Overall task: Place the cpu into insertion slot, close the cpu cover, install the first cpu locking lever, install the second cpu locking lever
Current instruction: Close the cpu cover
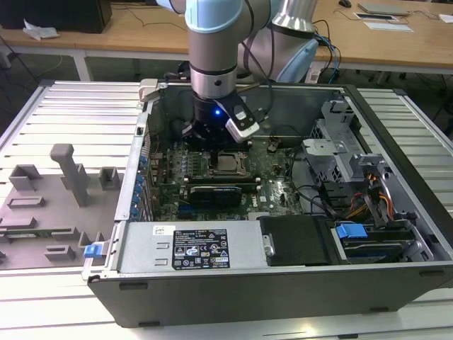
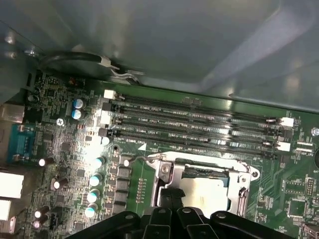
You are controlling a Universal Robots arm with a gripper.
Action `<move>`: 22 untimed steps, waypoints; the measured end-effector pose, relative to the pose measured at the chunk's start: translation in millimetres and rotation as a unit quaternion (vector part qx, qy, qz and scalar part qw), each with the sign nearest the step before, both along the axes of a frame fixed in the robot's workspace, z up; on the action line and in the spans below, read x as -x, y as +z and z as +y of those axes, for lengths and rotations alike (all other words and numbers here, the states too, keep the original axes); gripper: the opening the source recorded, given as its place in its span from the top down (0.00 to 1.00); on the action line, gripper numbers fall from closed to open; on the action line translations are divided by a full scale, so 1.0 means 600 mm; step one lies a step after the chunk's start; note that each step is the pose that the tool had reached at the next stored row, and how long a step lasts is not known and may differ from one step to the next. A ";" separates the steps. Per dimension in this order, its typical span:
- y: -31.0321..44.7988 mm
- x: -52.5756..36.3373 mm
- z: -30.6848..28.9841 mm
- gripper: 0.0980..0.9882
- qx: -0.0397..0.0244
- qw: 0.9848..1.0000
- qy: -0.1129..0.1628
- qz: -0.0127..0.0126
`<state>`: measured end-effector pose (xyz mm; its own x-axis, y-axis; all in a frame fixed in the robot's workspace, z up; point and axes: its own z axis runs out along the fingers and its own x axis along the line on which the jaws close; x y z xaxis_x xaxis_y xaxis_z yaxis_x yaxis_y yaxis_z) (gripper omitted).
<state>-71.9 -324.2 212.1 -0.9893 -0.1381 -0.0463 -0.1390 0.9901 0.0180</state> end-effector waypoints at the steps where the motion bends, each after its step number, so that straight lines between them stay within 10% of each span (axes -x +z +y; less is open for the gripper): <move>1: 0.000 0.000 -0.0055 0.99 0.000 1.000 0.000 0.000; 7: -0.001 -0.009 -0.0282 0.99 0.000 1.000 0.000 0.001; 22: -0.011 -0.011 -0.0281 0.99 -0.014 1.000 -0.001 0.001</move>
<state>-65.5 -341.1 205.4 -0.9897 -0.1350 -0.0485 -0.1372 0.9895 0.0455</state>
